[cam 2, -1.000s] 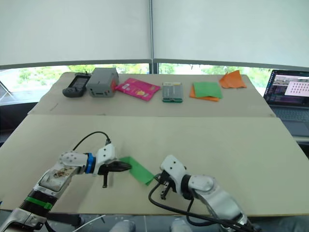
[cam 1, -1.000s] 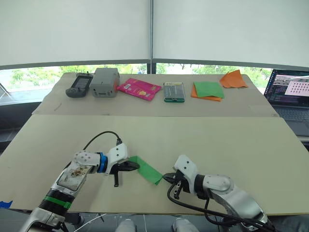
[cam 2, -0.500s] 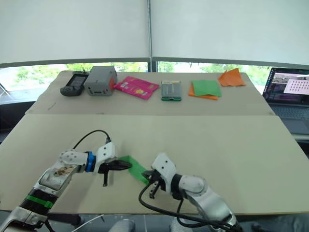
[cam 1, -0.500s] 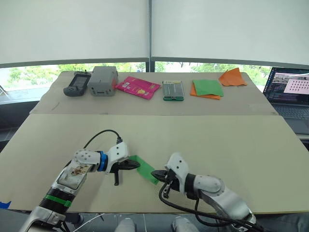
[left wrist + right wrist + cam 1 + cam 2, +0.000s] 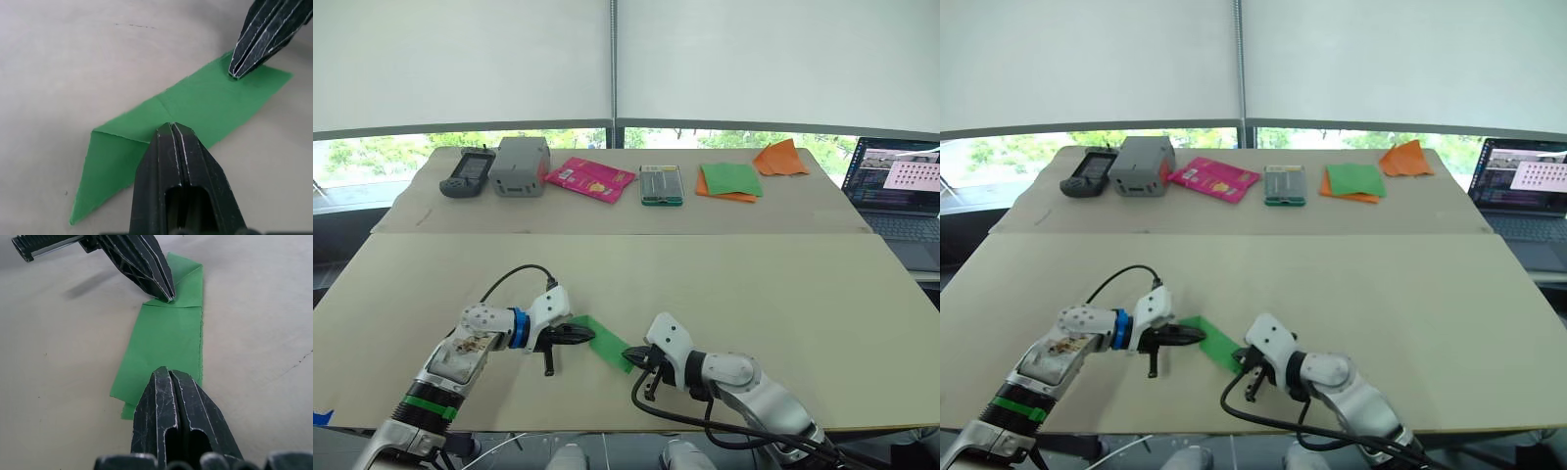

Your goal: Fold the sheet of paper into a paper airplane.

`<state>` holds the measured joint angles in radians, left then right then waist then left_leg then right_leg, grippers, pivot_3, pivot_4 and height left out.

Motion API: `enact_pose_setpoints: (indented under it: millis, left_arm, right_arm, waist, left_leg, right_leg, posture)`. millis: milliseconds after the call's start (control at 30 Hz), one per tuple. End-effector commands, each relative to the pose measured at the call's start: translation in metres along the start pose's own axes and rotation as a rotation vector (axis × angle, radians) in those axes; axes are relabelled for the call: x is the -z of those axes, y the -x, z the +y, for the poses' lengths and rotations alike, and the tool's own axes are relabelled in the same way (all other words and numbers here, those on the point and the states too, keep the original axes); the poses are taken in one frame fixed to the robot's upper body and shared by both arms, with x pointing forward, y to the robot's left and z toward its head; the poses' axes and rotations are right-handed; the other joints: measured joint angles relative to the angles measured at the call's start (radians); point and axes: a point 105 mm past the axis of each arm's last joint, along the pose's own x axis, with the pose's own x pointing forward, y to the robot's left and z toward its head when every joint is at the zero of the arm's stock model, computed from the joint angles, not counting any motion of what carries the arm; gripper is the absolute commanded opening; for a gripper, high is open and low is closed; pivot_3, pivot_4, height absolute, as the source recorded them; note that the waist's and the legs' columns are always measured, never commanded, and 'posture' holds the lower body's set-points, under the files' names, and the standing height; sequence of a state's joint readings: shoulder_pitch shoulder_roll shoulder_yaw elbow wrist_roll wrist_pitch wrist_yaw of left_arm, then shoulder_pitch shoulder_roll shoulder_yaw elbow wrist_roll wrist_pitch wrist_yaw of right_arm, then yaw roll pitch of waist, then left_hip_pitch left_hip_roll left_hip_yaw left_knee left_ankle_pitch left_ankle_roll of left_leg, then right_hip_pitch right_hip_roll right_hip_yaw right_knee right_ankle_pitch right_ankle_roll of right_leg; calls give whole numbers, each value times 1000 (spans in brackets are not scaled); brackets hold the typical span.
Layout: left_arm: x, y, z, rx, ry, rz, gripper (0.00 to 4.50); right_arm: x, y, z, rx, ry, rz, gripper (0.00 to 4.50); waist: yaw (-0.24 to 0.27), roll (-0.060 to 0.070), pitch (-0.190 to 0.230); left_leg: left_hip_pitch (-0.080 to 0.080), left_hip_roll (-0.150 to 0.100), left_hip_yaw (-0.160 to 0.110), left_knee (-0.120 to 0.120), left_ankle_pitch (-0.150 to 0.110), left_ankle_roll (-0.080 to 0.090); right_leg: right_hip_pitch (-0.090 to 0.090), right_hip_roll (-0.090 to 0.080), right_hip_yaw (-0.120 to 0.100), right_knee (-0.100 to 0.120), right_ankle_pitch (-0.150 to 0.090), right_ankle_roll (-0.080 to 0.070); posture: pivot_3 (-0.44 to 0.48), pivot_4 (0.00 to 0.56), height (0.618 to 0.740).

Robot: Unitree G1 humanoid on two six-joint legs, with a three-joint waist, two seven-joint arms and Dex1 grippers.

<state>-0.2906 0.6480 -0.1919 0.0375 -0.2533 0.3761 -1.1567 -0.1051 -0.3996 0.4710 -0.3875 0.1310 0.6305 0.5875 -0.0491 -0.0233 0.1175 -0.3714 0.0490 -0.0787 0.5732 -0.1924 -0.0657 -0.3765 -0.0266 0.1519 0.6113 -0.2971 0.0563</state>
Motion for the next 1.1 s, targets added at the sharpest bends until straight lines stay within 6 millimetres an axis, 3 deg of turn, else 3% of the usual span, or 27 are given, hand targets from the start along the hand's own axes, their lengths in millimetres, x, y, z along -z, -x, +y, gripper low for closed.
enact_pose_setpoints:
  millis: [33,233,500,867,1100]
  left_arm:
    - [-28,3,1,10,32,-108,0]
    - [-28,-23,-8,58,-1,-91,0]
    - [-12,-35,-8,62,-55,-16,0]
    - [7,-30,-2,33,-81,53,0]
    - [19,-12,10,-23,-68,94,0]
  right_arm:
    - [42,-3,3,4,-65,165,20]
    - [41,-5,3,10,-66,165,20]
    - [40,-6,2,19,-66,169,20]
    - [40,-4,-2,36,-79,180,20]
    - [40,-3,-4,41,-82,185,20]
  waist:
    - [0,-1,1]
    - [-3,-2,-1]
    - [-19,-2,-1]
    - [-20,-1,-2]
    - [-21,-1,-2]
  left_leg:
    - [0,0,0,0,0,0]
    - [0,0,0,0,0,0]
    - [1,0,-1,0,1,2]
    - [2,0,-1,0,0,1]
    - [3,0,-1,0,0,1]
  right_leg:
    - [0,0,0,0,0,0]
    - [0,1,0,0,0,0]
    - [2,1,0,1,0,0]
    - [3,1,0,0,0,0]
    - [3,1,0,0,0,0]
  posture:
    - [0,150,740]
    - [0,150,740]
    - [0,150,740]
    - [0,150,740]
    - [0,150,740]
